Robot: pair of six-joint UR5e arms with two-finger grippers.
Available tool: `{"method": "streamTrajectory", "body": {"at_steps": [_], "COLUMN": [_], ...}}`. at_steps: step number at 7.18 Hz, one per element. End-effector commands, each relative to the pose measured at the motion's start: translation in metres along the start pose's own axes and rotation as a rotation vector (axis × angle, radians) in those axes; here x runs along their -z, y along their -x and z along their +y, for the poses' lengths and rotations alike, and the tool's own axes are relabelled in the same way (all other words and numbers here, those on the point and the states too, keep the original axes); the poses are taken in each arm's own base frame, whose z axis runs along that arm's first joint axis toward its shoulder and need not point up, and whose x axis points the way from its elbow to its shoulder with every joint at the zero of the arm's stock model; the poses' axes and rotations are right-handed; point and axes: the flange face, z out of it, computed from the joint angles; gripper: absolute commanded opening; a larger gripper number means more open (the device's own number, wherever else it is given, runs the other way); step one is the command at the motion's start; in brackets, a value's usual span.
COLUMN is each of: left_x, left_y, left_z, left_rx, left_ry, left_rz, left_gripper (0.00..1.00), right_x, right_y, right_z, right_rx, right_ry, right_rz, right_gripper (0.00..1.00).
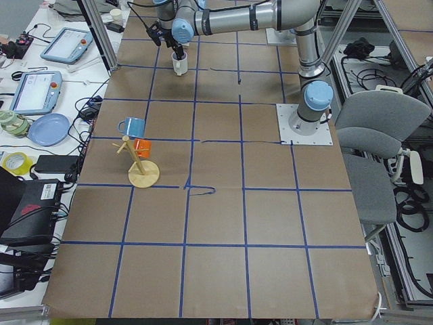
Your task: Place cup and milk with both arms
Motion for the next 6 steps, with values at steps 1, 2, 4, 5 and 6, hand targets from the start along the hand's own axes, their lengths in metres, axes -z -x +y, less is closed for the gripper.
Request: {"method": "streamTrajectory", "body": {"at_steps": [1,2,4,5,6], "left_x": [0.047,0.066,0.098,0.096,0.093], "left_y": [0.024,0.038,0.077,0.087,0.099], "left_z": [0.006,0.014,0.01,0.013,0.018], "left_rx": [-0.235,-0.225,-0.29,-0.282,-0.275], "left_ry": [-0.047,-0.045,-0.065,-0.049,-0.044], "left_rz": [-0.028,-0.042,-0.049,-0.047,-0.057], "left_gripper": [1.0,1.0,1.0,1.0,1.0], "right_x": [-0.018,-0.025,-0.032,-0.036,-0.04], "right_y": [0.045,0.063,0.082,0.082,0.081], "right_z": [-0.008,-0.002,0.006,0.005,0.004], "right_rx": [0.035,0.022,0.054,0.053,0.053], "right_ry": [-0.001,0.011,0.016,0.017,0.016], "right_rz": [-0.006,-0.018,-0.018,-0.014,-0.007], "right_gripper": [0.19,0.19,0.21,0.43,0.77]}}
